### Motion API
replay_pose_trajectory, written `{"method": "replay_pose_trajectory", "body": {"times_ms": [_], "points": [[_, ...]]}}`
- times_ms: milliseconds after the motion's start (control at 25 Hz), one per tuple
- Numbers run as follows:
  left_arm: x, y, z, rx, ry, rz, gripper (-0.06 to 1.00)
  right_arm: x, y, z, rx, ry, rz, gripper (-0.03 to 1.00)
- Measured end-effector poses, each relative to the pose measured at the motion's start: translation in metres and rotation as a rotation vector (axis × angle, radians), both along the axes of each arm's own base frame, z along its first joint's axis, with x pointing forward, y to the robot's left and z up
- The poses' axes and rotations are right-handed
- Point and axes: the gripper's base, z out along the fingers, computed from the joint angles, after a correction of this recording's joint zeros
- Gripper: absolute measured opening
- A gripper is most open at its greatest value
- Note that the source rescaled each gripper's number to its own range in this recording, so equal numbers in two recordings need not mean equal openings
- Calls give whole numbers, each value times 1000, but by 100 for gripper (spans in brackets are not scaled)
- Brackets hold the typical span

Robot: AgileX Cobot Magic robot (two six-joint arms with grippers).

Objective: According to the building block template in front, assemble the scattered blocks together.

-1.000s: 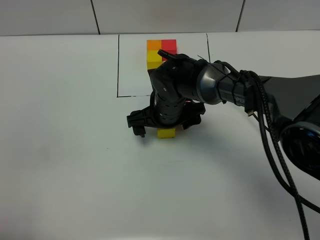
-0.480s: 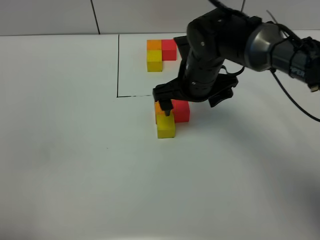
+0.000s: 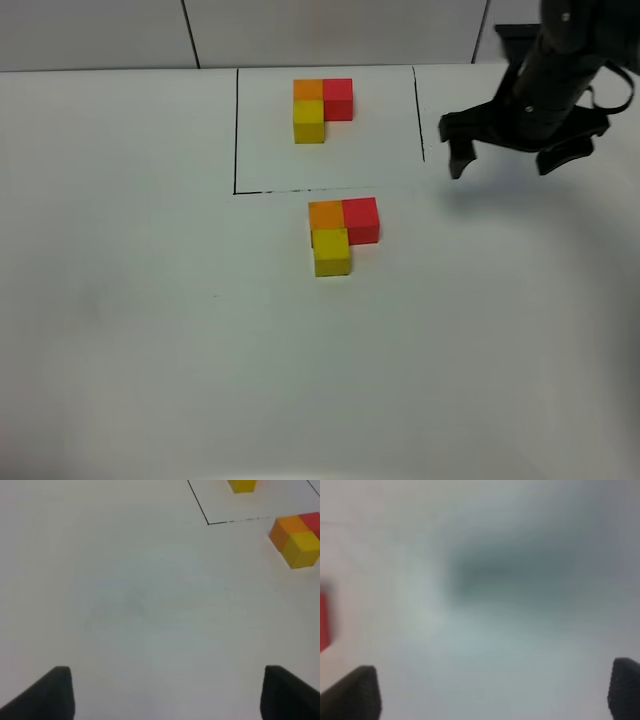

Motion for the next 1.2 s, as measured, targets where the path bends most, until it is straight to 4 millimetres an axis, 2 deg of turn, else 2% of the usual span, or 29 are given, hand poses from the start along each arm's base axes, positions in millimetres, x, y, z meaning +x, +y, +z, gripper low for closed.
{"method": "replay_pose_trajectory", "body": {"times_ms": [120, 320, 440, 600, 800, 1000, 1200], "points": [[0, 0, 0, 0, 0, 0, 70, 1, -26, 13, -12, -25, -12, 87], [0, 0, 0, 0, 0, 0, 70, -8, -45, 50, -45, -116, -1, 87], [0, 0, 0, 0, 0, 0, 70, -21, -50, 71, -61, -143, 2, 87], [0, 0, 0, 0, 0, 0, 70, -51, -54, 88, -65, -174, 10, 87], [0, 0, 0, 0, 0, 0, 70, -108, -65, 114, -67, -270, -2, 87], [0, 0, 0, 0, 0, 0, 70, -185, -76, 143, -81, -403, -10, 87], [0, 0, 0, 0, 0, 0, 70, -263, -86, 152, -96, -541, -24, 87]]}}
